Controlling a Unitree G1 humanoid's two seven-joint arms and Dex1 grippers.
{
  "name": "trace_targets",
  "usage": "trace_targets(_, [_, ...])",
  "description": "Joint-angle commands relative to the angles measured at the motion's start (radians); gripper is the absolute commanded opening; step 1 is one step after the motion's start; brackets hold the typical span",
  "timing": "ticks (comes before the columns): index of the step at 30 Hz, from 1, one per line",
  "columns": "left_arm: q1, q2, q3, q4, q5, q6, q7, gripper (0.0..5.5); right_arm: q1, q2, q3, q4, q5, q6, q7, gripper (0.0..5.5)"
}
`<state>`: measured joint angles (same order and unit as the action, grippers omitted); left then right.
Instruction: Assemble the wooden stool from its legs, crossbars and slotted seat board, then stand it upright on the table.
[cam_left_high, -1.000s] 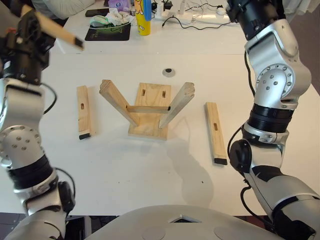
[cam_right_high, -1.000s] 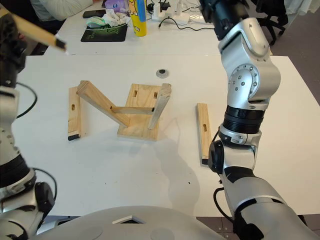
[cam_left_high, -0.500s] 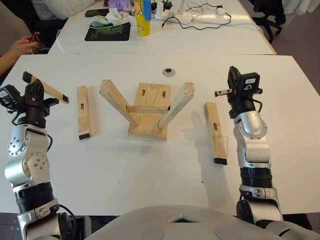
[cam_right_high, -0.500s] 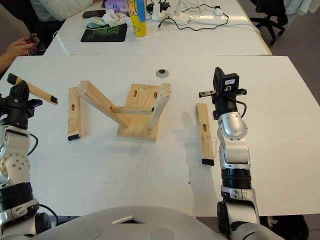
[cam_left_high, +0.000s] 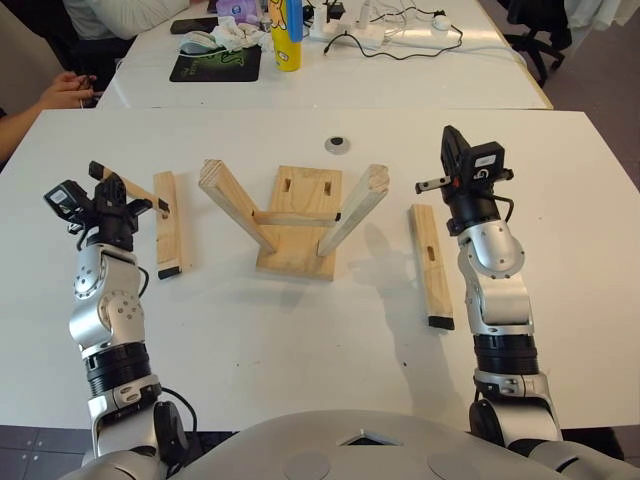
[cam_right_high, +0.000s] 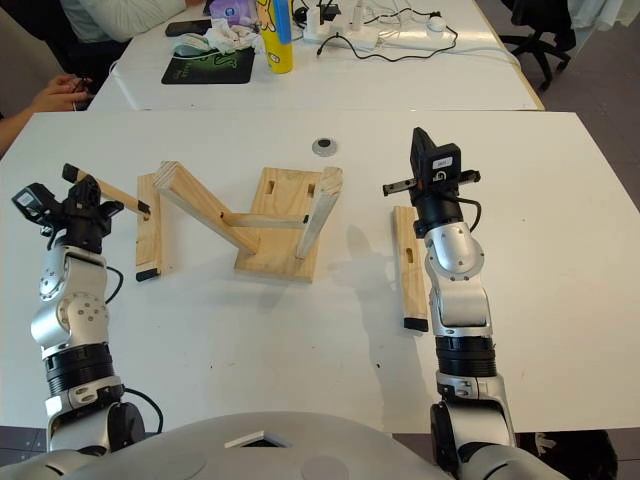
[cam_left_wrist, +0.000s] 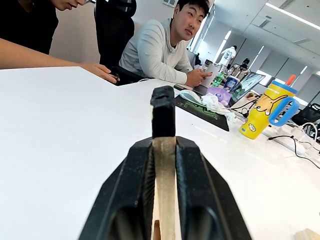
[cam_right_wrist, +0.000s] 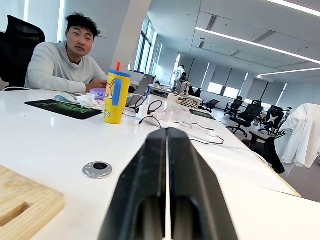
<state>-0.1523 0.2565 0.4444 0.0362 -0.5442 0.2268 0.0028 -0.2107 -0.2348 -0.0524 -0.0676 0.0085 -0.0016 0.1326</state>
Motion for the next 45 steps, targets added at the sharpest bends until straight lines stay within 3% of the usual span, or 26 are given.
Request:
trace_targets(1, [-0.001, -0.008, 0.007, 0.009, 0.031, -0.019, 0.006, 0.43, -0.017, -0.001, 0.007, 0.005, -0.003, -0.003, 0.013, 0.0])
trace_targets(22, [-0.119, 0.007, -0.004, 0.232, 0.106, -0.114, -0.042, 0.43, -0.003, 0.0, 0.011, -0.006, -0.001, 0.001, 0.03, 0.0])
trace_targets(45, [-0.114, -0.01, 0.0, 0.27, 0.147, -0.183, -0.055, 0.43, -0.017, 0.004, 0.019, 0.002, 0.001, 0.004, 0.031, 0.0])
